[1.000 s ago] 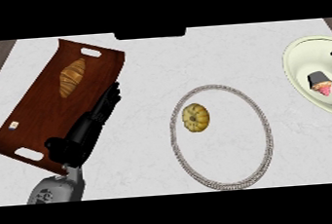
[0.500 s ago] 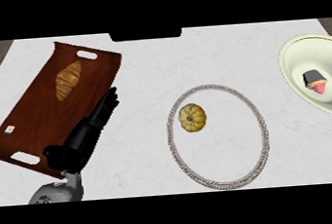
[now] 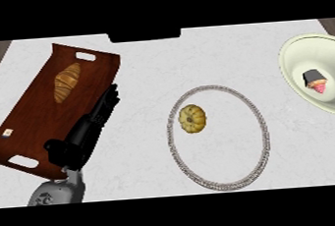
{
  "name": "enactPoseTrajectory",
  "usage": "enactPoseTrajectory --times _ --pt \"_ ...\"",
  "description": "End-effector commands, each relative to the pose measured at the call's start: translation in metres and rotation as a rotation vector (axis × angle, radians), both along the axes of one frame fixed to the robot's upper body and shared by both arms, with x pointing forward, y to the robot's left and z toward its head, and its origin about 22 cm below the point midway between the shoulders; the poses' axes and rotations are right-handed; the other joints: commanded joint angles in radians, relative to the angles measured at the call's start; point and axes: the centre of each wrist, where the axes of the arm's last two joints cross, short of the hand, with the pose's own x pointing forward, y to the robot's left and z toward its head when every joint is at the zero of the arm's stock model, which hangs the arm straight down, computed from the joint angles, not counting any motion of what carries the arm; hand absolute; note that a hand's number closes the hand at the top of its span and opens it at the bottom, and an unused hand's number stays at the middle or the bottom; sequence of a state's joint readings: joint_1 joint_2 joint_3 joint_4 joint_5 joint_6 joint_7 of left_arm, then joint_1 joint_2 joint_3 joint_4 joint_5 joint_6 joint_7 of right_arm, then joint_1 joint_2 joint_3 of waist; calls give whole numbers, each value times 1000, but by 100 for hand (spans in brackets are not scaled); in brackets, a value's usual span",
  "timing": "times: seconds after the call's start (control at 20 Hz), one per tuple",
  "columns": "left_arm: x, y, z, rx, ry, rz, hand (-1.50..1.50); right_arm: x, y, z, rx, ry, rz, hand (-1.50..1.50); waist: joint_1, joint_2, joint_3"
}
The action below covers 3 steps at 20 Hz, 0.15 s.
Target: Pick the cupcake from the placemat and place it in the bowl
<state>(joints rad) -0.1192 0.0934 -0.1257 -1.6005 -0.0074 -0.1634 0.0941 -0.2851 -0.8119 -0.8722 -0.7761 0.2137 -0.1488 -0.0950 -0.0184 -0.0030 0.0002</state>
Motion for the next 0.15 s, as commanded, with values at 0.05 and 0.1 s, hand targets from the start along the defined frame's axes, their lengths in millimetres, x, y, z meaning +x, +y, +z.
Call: enactPoseTrajectory --times 0.05,0.1 --pt "-9 -1 6 -3 -3 -12 0 -66 -35 9 15 -25 45 -150 12 1 1" --pt "-6 10 1 4 -15 -4 0 -73 -23 -29 36 -35 30 -150 10 1 0"
